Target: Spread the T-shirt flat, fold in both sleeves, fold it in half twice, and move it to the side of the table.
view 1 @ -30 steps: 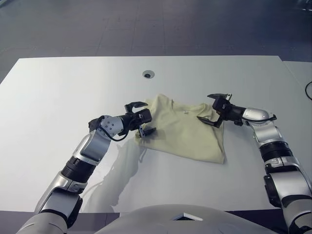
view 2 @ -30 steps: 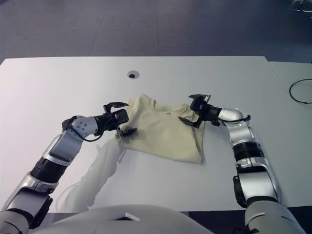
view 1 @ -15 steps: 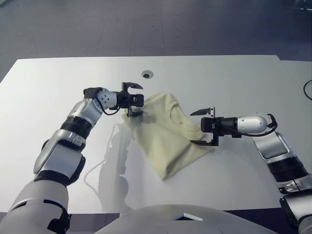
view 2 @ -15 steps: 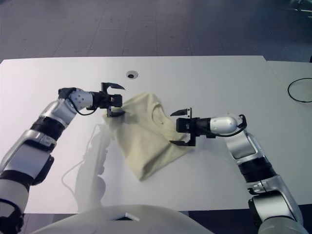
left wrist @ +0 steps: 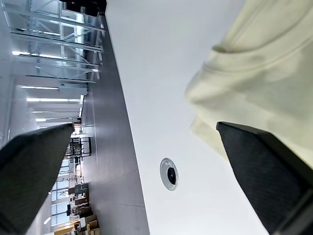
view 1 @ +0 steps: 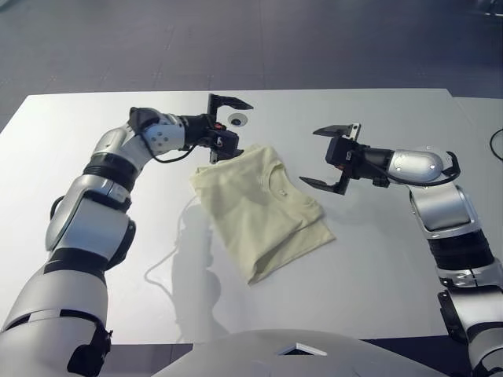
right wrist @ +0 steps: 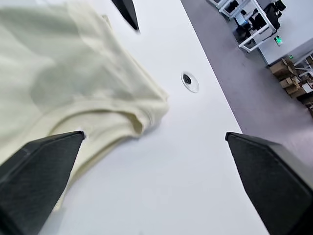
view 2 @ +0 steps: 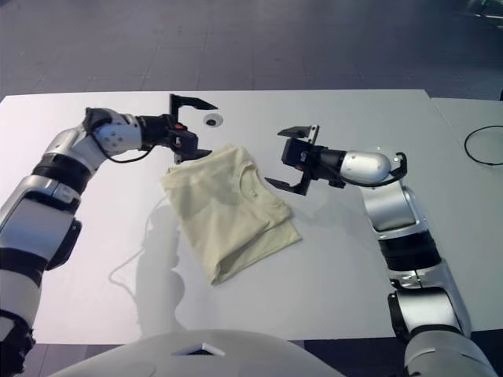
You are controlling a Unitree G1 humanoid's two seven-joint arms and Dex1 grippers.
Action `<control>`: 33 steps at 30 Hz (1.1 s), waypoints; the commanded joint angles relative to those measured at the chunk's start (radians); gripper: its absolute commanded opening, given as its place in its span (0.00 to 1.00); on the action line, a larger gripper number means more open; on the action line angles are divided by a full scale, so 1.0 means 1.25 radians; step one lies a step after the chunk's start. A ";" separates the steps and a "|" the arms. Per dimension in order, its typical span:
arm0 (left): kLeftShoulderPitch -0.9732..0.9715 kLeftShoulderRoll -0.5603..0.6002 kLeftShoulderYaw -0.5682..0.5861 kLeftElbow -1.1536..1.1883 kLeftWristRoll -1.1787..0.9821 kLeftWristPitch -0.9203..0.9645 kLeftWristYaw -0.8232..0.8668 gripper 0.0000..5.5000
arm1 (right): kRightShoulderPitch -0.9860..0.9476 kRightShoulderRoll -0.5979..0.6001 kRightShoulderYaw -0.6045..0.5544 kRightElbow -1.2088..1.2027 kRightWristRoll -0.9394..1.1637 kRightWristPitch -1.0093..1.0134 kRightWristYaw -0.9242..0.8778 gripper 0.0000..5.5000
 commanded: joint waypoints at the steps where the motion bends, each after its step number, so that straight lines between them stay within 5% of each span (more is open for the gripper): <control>1: 0.171 0.066 0.044 -0.134 0.001 0.114 0.003 0.98 | 0.067 -0.028 0.003 0.000 -0.010 -0.028 -0.003 0.98; 12: 0.210 0.035 0.046 -0.172 0.061 0.234 0.030 0.98 | 0.158 -0.050 0.054 0.029 -0.065 -0.123 -0.004 0.98; 24: -0.092 -0.083 -0.129 0.247 0.301 0.093 0.227 0.98 | 0.153 -0.039 0.098 -0.177 -0.023 -0.047 0.070 0.98; 29: -0.142 -0.032 -0.064 0.217 0.232 -0.032 0.270 0.98 | 0.119 -0.025 0.008 -0.234 0.056 0.046 0.037 0.98; 33: -0.057 0.053 0.001 0.013 0.071 -0.074 0.143 0.98 | 0.211 -0.061 -0.057 -0.377 0.106 0.118 0.022 0.98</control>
